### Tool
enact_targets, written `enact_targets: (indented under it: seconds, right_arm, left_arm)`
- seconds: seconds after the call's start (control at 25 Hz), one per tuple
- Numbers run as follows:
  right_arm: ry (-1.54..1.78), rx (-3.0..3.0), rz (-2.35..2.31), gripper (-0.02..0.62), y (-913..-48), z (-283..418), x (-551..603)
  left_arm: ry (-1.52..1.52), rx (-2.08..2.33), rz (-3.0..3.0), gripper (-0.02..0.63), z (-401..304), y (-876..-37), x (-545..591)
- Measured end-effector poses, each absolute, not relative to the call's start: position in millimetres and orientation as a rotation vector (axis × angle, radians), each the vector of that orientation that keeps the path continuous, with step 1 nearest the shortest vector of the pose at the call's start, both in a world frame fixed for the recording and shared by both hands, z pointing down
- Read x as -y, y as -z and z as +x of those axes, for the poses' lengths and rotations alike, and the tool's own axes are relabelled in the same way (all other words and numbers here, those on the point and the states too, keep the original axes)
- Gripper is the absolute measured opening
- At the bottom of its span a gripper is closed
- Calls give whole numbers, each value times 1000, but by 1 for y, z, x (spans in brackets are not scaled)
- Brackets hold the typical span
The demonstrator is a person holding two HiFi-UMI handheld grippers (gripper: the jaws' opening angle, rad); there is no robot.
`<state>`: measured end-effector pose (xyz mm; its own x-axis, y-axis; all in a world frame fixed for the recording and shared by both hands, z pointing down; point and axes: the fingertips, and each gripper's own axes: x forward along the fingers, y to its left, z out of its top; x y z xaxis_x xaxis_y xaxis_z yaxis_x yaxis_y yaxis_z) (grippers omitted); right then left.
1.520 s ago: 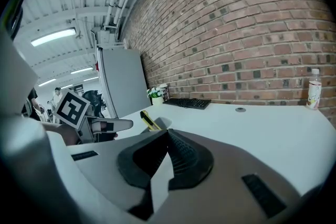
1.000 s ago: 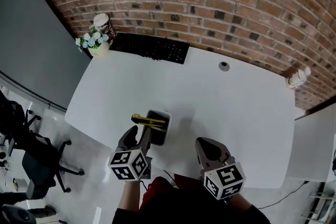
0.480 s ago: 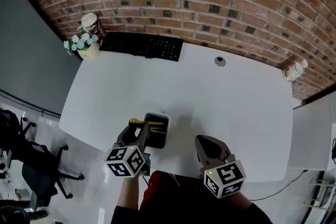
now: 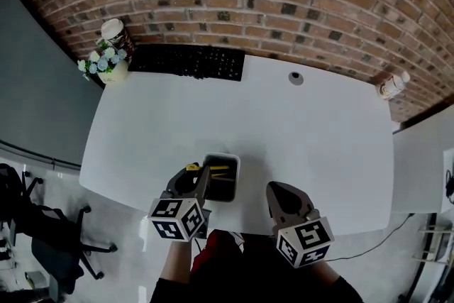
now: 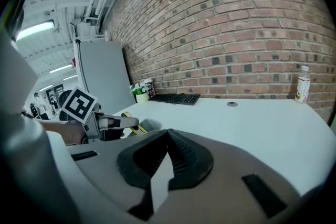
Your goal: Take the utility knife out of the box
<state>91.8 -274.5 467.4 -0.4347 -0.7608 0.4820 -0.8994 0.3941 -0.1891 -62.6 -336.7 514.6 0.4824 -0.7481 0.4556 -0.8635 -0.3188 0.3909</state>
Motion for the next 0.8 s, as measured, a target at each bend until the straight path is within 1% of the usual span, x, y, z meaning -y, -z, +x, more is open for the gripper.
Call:
enact_targets:
  seconds: [0.28, 0.52, 0.8]
  right_arm:
    - [-615, 2302, 1530, 8, -464, 83, 267]
    - [-603, 2273, 1604, 8, -461, 81, 257]
    - [-590, 2230, 1702, 8, -455, 87, 241]
  left_arm:
    - [-333, 1243, 2232, 104, -56, -510, 333]
    - [-348, 1182, 2288, 85, -50, -506, 331]
    - [-373, 1167, 2361, 78, -43, -498, 329]
